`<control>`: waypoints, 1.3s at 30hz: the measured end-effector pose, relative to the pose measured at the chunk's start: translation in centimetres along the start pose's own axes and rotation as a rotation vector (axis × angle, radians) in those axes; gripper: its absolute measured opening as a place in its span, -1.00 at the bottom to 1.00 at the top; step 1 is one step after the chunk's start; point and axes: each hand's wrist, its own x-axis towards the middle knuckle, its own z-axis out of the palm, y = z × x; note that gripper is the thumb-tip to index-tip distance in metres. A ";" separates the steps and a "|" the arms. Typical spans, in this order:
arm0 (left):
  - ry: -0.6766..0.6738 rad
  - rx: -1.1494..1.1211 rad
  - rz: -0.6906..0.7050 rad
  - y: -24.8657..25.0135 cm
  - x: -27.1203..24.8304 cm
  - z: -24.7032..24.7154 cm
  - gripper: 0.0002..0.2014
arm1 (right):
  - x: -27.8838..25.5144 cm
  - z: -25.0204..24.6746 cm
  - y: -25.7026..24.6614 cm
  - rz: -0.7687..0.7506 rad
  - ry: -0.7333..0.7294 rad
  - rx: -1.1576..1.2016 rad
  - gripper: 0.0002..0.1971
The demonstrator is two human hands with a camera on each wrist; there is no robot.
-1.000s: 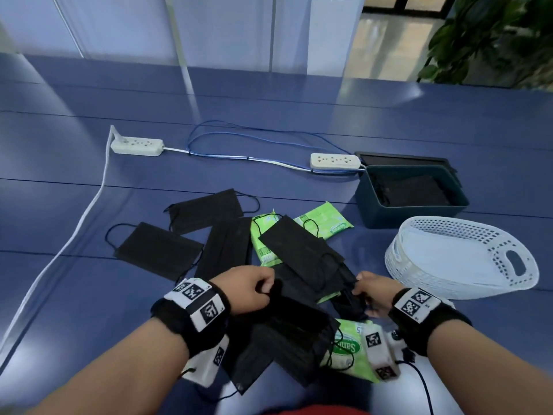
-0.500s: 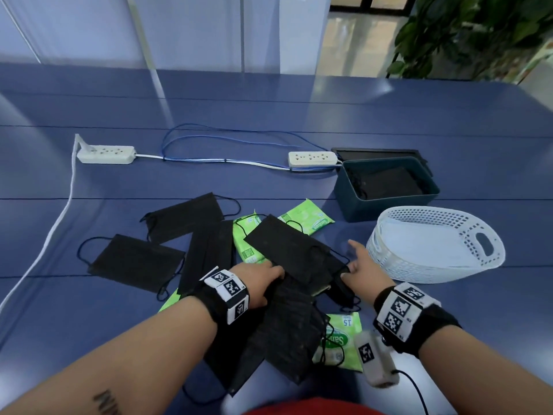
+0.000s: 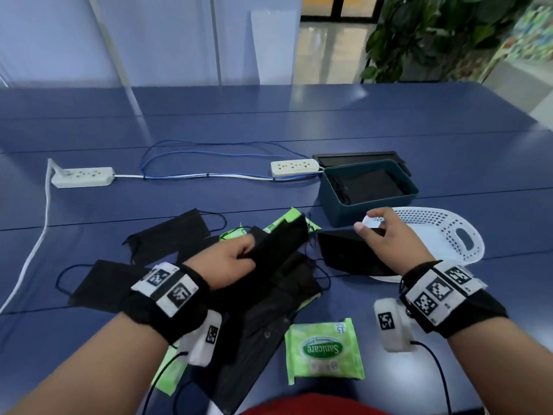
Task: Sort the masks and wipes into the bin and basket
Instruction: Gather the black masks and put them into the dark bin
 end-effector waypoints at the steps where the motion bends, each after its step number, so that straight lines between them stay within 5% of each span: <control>1: 0.052 -0.084 -0.026 -0.1 0.1 -0.7 -0.83 | -0.1 0.0 -0.1 0.009 -0.015 -0.025 -0.54; 4: 0.159 -0.440 -0.064 -0.1 0.2 -1.8 -0.84 | -0.1 0.3 -0.2 0.021 -0.096 -0.138 -0.41; 7: 0.193 -0.746 -0.093 0.1 -0.2 -1.6 -0.55 | 0.1 0.8 0.1 0.005 -0.186 -0.284 -0.65; 12: 0.256 -1.114 -0.219 -1.0 -1.3 -1.2 -0.61 | 0.3 1.2 0.7 -0.008 -0.202 -0.351 -0.95; 15: 0.254 -1.282 -0.277 -1.3 -2.0 -0.6 -0.64 | 0.6 1.1 0.5 0.000 -0.152 -0.234 -0.78; 21: 0.317 -1.330 -0.420 -1.5 -2.0 1.4 -0.73 | -0.2 0.6 -1.6 -0.090 -0.238 0.158 -0.78; 25: 0.315 -1.380 -0.407 -0.2 -1.8 1.9 -0.73 | -1.1 1.2 -2.9 0.072 -0.424 0.761 -0.74; 29: 0.244 -1.418 -0.416 0.9 -1.5 2.4 -0.70 | -1.5 2.4 -4.1 0.140 -0.540 0.982 -0.73; 33: 0.147 -1.523 -0.348 2.5 -1.2 2.4 -0.64 | -1.7 4.5 -4.9 0.155 -0.646 1.014 -0.71; 39: 0.110 -1.642 -0.174 3.6 -1.0 2.0 -0.50 | -1.8 6.0 -4.5 0.007 -0.803 0.560 -0.77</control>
